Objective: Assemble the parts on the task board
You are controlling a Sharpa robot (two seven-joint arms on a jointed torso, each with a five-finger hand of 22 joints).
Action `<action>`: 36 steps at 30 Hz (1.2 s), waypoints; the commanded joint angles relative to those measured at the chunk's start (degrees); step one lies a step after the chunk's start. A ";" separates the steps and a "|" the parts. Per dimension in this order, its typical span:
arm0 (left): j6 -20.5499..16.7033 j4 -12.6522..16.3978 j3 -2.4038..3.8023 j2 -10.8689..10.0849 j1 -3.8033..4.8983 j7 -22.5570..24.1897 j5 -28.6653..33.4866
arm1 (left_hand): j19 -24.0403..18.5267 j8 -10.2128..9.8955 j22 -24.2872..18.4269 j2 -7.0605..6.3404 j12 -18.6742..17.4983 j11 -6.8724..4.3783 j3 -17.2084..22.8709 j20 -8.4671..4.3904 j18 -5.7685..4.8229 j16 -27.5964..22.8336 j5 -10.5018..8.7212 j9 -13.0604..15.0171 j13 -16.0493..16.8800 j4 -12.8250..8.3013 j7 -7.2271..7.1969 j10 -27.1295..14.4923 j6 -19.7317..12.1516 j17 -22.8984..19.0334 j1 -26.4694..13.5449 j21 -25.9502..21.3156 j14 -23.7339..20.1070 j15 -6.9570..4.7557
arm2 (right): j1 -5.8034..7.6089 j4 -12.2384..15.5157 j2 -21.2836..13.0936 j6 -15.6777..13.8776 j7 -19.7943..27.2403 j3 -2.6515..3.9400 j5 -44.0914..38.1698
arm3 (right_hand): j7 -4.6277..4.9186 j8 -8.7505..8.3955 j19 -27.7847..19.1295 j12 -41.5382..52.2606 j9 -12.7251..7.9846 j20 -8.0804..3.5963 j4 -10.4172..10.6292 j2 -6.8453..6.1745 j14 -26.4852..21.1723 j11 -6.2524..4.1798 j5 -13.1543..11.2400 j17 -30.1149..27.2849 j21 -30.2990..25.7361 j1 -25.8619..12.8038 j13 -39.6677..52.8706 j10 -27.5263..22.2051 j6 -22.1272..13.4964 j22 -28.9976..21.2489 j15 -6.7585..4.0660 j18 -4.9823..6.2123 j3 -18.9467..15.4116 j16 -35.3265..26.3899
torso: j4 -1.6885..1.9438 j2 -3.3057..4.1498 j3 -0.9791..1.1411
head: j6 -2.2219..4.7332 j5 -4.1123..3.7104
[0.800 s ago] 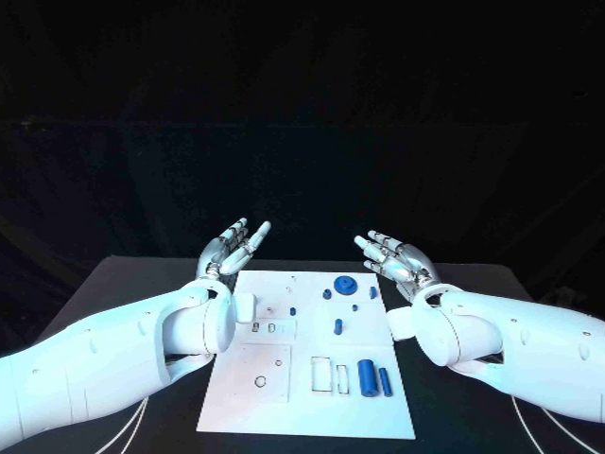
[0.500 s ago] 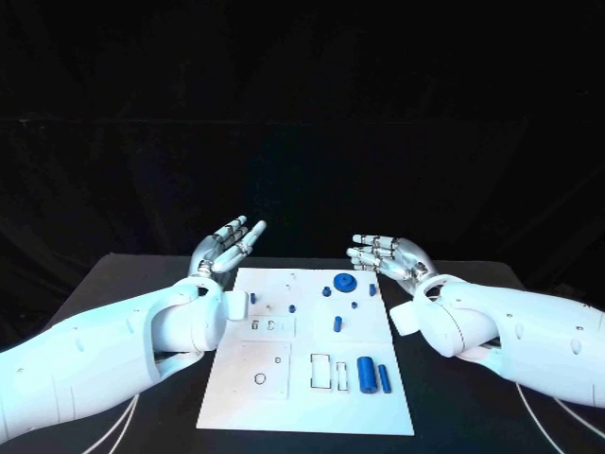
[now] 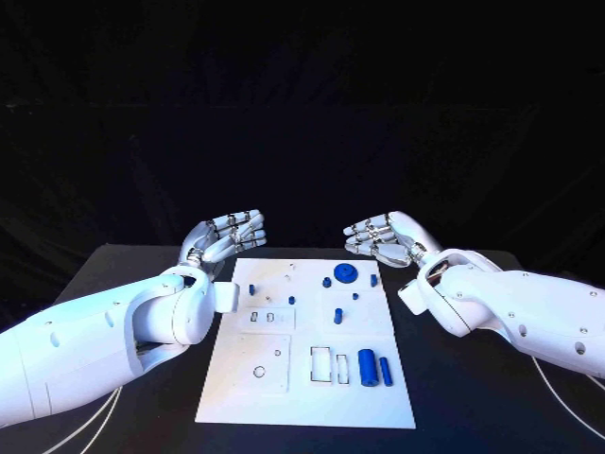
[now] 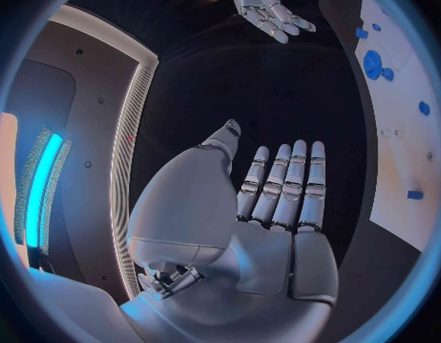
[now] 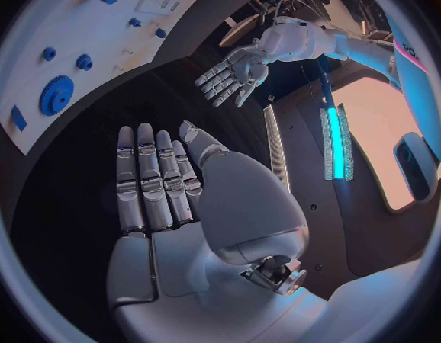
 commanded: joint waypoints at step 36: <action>5.22 14.72 0.75 -8.32 4.68 -2.68 -4.60 | 14.45 -0.93 4.97 -1.29 -2.93 -3.07 4.04 -4.54 1.89 1.12 1.26 -0.36 -0.02 -6.66 0.84 14.01 11.69 1.57 1.90 12.63 15.25 -4.04 | 7.19 -1.80 5.13 18.22 -25.84 0.23 -52.17 | -4.23 -1.43 33.97 1.32 1.41 -7.39 4.41 -9.89 23.44 -3.72 3.25 61.23 63.42 -4.36 5.11 1.78 6.08 67.19 -6.60 -6.68 8.70 65.85 | 1.44 10.51 -0.33 | 2.27 -2.16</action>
